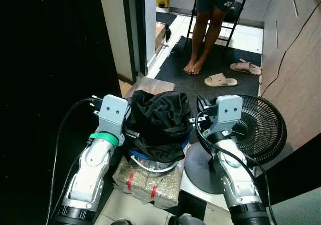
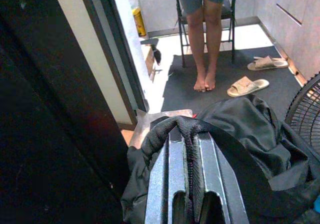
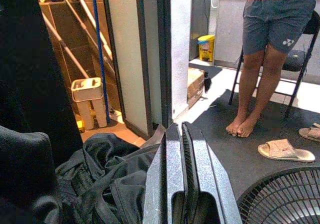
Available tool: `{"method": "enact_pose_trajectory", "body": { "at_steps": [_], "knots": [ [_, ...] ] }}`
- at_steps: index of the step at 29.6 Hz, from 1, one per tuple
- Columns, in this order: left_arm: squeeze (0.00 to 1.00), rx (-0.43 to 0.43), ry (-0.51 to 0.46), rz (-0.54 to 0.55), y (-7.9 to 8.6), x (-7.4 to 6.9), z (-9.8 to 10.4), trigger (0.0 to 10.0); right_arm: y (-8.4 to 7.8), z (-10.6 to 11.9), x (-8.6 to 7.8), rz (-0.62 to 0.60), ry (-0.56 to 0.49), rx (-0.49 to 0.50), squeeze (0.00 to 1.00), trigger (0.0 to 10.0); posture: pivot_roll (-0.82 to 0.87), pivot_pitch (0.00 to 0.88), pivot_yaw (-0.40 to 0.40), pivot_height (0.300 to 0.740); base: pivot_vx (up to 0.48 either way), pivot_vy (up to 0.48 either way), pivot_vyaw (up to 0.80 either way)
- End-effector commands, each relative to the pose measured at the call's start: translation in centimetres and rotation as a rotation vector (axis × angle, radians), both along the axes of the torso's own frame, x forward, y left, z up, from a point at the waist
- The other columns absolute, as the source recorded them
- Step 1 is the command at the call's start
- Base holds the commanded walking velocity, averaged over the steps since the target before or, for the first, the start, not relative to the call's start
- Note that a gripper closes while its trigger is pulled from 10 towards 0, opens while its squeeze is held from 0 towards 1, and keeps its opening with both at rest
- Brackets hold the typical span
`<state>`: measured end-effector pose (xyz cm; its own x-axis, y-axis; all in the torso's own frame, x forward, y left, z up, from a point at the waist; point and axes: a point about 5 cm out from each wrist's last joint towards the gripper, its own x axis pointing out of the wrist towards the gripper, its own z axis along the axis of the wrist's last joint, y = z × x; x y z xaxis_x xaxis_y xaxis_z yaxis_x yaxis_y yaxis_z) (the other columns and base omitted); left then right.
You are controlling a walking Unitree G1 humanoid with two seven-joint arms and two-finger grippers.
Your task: Clothes washing
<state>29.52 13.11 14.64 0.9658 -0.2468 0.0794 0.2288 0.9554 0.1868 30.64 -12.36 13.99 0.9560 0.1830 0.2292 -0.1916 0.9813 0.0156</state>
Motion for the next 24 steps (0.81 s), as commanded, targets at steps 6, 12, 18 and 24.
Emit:
{"method": "enact_pose_trajectory", "body": {
  "at_steps": [6,12,18,24],
  "knots": [
    [0.00,0.013,0.023,0.001,0.1,-0.4,-0.7,10.0,0.1,-0.5,-0.3,0.003,0.019,0.005,0.00,10.0,-0.04,0.000,0.051,0.740,0.000,0.000,0.00],
    [0.00,0.091,0.034,-0.038,-0.1,-0.8,-1.5,10.0,0.3,-0.6,-0.5,0.017,0.007,-0.039,0.00,10.0,-0.04,0.000,0.051,0.740,0.000,0.000,0.00],
    [0.00,0.227,0.087,-0.126,-0.8,-1.5,-3.4,10.0,1.3,-1.8,-0.8,0.087,0.034,-0.190,0.00,10.0,-0.05,0.000,0.049,0.740,0.000,0.000,0.00],
    [0.00,0.134,0.225,-0.102,-0.2,-1.8,-4.9,10.0,1.7,-3.6,-1.2,0.129,0.159,-0.189,0.00,10.0,-0.04,0.000,0.050,0.740,0.000,0.000,0.00]
  ]
}}
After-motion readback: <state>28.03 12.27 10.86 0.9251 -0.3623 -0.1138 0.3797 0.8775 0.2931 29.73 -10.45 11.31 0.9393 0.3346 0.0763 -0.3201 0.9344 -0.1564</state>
